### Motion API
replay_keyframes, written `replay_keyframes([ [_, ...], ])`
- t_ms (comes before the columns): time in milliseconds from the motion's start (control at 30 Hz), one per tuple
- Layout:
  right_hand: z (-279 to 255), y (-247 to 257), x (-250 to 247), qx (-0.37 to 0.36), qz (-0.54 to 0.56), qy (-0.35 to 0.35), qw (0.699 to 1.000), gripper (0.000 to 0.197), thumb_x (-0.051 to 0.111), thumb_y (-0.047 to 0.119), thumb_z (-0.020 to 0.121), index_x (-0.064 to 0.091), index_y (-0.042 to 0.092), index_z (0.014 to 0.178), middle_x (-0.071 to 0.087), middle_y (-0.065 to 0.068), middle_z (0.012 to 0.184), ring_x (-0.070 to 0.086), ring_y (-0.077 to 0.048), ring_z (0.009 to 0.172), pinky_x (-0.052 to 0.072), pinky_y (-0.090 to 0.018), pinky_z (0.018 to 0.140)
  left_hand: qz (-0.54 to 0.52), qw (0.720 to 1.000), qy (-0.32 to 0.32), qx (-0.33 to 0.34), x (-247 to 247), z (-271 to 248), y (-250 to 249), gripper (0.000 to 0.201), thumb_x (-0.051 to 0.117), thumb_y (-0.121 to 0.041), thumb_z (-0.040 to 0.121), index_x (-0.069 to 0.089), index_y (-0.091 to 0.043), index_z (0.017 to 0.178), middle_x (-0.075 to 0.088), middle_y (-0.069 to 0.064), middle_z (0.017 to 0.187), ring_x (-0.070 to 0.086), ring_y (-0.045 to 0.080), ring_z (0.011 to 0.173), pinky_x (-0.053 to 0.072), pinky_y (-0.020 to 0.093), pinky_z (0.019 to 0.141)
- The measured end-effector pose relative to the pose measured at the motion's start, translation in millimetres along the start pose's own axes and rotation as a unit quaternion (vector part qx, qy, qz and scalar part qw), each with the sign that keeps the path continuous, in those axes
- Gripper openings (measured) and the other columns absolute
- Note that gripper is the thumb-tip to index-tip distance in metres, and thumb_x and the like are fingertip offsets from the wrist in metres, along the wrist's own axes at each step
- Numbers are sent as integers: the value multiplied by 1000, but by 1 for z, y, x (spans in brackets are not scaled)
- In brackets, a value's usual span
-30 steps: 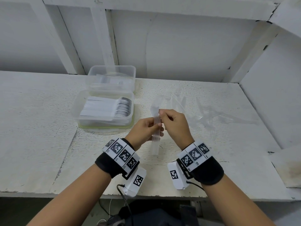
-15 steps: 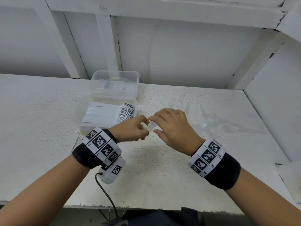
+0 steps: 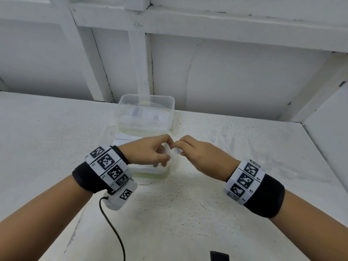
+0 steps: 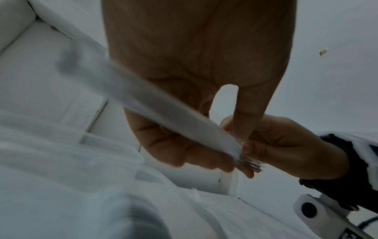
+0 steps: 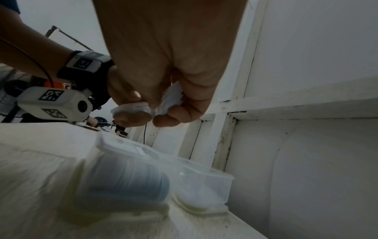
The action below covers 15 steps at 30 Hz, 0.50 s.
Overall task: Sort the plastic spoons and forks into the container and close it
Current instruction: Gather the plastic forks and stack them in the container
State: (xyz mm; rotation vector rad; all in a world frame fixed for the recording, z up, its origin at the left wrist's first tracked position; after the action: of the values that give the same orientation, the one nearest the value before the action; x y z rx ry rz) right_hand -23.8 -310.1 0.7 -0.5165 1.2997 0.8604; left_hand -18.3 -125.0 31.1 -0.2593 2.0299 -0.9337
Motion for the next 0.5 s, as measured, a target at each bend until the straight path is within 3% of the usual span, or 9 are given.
replay_keyframes([
  [67, 15, -11, -4, 4, 5, -7, 1000, 34, 34, 22, 91, 53, 6, 115, 58, -12, 100, 54, -24, 54, 43, -30, 41, 31, 999, -42, 10, -22, 3, 4, 19, 54, -30, 92, 47, -27, 109, 63, -12, 80, 57, 2, 71, 43, 10, 67],
  [133, 32, -27, -9, 26, 19, -13, 999, 35, 35, 22, 93, 54, 4, 115, 57, -14, 104, 58, -30, 60, 49, -37, 47, 36, 992, -120, 3, -52, 10, 12, 22, 50, -33, 93, 52, -24, 114, 64, -7, 92, 59, 8, 84, 42, 13, 74],
  [267, 76, -65, -20, 93, 37, -4, 995, 30, 42, 9, 97, 50, 3, 126, 52, -16, 119, 58, -36, 91, 49, -46, 77, -6, 963, -261, -62, -116, 30, 46, 26, 44, -23, 97, 56, -10, 115, 63, 3, 98, 59, 19, 91, 48, 29, 78],
  [367, 118, -87, -21, 131, 38, 32, 990, 33, 38, 11, 99, 46, 3, 129, 48, -17, 123, 54, -35, 101, 43, -43, 87, -6, 947, -284, -153, -149, 49, 74, 30, 45, -20, 96, 53, -4, 121, 61, 13, 104, 57, 26, 91, 51, 38, 83],
  [500, 166, -102, -4, 143, 8, 118, 983, 34, 33, 16, 100, 44, 7, 131, 45, -13, 129, 53, -31, 105, 40, -33, 86, -7, 932, -254, -257, -163, 74, 100, 34, 46, -11, 95, 47, 2, 126, 56, 20, 110, 56, 29, 95, 51, 41, 87],
])
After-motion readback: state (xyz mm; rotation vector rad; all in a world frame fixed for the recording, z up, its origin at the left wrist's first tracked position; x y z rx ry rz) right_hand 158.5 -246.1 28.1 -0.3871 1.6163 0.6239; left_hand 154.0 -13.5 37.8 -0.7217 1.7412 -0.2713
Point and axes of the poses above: each hand's wrist, its own z-axis towards the middle knuckle, its own x-axis out of the palm, y = z × x, the point moved 1 cm from there along z, towards the middle knuckle
